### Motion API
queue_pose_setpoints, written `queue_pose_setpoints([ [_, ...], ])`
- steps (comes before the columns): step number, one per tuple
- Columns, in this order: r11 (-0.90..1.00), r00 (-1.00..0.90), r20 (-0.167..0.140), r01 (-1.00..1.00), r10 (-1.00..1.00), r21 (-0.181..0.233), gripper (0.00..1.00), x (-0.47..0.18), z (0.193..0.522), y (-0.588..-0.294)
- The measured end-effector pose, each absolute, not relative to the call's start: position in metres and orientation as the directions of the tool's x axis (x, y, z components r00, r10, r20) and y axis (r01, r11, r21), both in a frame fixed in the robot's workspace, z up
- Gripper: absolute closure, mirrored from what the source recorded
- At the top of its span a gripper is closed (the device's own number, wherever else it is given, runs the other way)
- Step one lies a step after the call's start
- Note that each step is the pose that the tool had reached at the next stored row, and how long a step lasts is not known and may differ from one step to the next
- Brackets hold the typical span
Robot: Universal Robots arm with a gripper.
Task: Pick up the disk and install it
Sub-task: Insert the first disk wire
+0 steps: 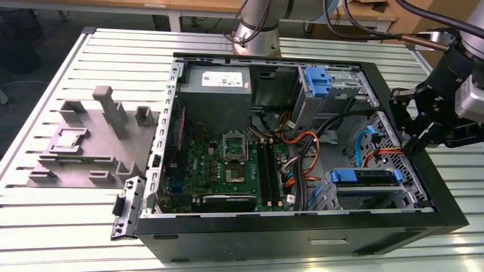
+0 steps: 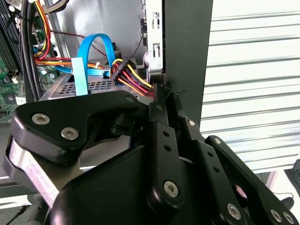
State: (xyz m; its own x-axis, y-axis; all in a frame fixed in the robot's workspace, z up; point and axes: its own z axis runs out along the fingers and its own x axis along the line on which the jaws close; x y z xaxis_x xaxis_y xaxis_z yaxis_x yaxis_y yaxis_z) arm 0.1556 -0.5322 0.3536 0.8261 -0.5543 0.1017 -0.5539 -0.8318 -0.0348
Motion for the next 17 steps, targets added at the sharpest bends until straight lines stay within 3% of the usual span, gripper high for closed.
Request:
queue_pose_setpoints([
  [9, -0.834, 0.828, 0.102, -0.551, -0.552, -0.035, 0.78, 0.1556, 0.3537, -0.5322],
  [11, -0.834, 0.828, 0.103, -0.55, -0.551, -0.035, 0.76, 0.1556, 0.3536, -0.5322],
  [12, -0.835, 0.829, 0.103, -0.549, -0.55, -0.035, 0.7, 0.1556, 0.3535, -0.5322],
  [17, -0.839, 0.832, 0.114, -0.543, -0.543, -0.04, 0.7, 0.155, 0.3528, -0.5323],
])
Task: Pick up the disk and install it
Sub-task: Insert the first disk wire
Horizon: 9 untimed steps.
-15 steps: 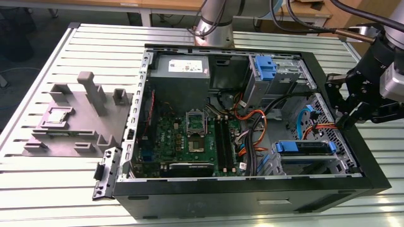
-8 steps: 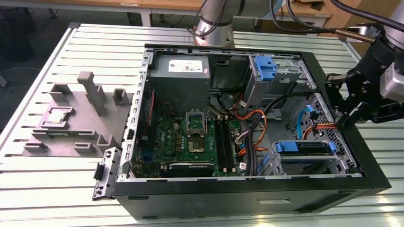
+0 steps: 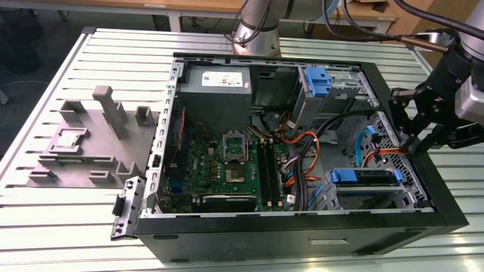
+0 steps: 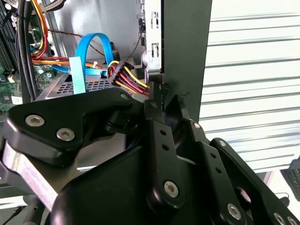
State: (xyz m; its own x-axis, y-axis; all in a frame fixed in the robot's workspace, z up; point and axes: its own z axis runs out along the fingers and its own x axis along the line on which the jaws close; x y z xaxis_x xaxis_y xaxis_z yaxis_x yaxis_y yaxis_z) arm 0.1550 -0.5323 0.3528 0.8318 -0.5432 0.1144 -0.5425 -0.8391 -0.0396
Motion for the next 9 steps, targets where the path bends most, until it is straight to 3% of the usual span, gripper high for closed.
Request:
queue_pose_setpoints([
  [3, -0.84, 0.832, 0.115, -0.542, -0.542, -0.04, 0.71, 0.1551, 0.3527, -0.5323],
  [4, -0.84, 0.832, 0.115, -0.542, -0.542, -0.04, 0.79, 0.155, 0.3527, -0.5323],
  [9, -0.84, 0.832, 0.115, -0.542, -0.542, -0.04, 0.81, 0.155, 0.3534, -0.5323],
])
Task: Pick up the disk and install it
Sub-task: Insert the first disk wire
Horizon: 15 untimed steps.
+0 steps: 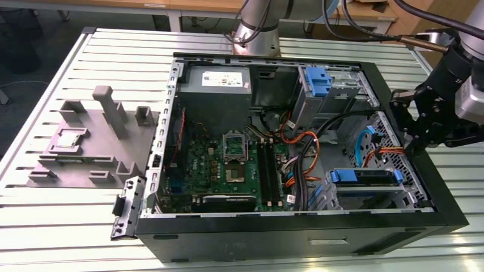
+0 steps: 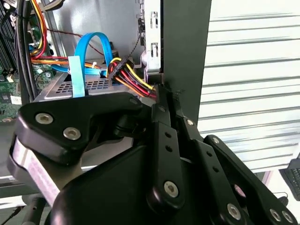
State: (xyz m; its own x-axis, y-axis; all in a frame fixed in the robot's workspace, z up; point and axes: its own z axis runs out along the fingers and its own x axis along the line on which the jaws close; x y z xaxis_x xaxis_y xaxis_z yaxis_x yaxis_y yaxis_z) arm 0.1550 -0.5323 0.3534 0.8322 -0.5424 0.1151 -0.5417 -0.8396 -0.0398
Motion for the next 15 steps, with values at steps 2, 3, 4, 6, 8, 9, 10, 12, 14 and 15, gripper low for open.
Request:
queue_pose_setpoints([
  [2, -0.84, 0.832, 0.115, -0.542, -0.542, -0.04, 0.83, 0.155, 0.3551, -0.5323],
  [3, -0.84, 0.832, 0.115, -0.542, -0.542, -0.04, 0.83, 0.155, 0.3559, -0.5323],
  [4, -0.84, 0.832, 0.115, -0.542, -0.542, -0.04, 0.83, 0.155, 0.3565, -0.5323],
  [6, -0.84, 0.832, 0.115, -0.542, -0.542, -0.04, 0.83, 0.1545, 0.3567, -0.5323],
  [8, -0.84, 0.832, 0.115, -0.542, -0.542, -0.04, 0.83, 0.1526, 0.3569, -0.5323],
  [9, -0.84, 0.832, 0.115, -0.542, -0.542, -0.04, 0.83, 0.1511, 0.3569, -0.5323],
  [10, -0.84, 0.832, 0.115, -0.542, -0.542, -0.04, 0.83, 0.1496, 0.3568, -0.5323],
  [12, -0.84, 0.832, 0.115, -0.542, -0.542, -0.04, 0.83, 0.1472, 0.3568, -0.5323],
  [14, -0.835, 0.828, 0.116, -0.548, -0.549, -0.04, 0.83, 0.1468, 0.3567, -0.5323],
  [15, -0.828, 0.82, 0.116, -0.56, -0.56, -0.039, 0.83, 0.1468, 0.3567, -0.5322],
])
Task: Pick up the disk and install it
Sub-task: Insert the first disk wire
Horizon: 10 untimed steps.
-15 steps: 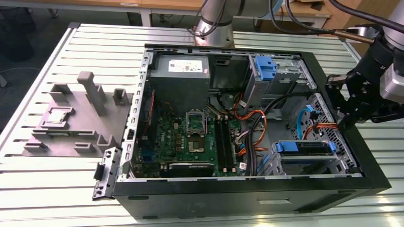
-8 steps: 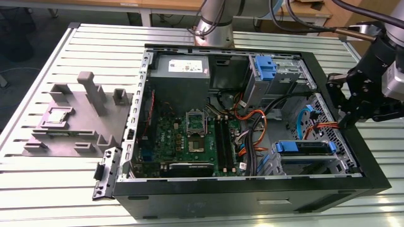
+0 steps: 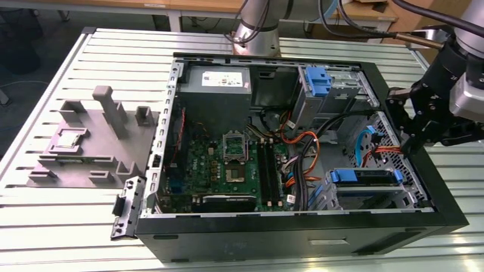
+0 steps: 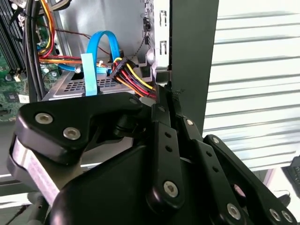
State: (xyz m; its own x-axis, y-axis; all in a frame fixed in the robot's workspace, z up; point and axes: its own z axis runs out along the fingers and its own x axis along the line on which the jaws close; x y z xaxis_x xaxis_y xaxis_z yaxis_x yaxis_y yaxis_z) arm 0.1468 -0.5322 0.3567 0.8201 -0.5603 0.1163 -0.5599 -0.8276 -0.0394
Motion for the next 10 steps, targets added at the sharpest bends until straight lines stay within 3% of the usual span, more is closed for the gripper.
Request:
queue_pose_setpoints([
  [10, -0.712, 0.704, 0.116, -0.701, -0.7, -0.039, 0.83, 0.1468, 0.3557, -0.5322],
])
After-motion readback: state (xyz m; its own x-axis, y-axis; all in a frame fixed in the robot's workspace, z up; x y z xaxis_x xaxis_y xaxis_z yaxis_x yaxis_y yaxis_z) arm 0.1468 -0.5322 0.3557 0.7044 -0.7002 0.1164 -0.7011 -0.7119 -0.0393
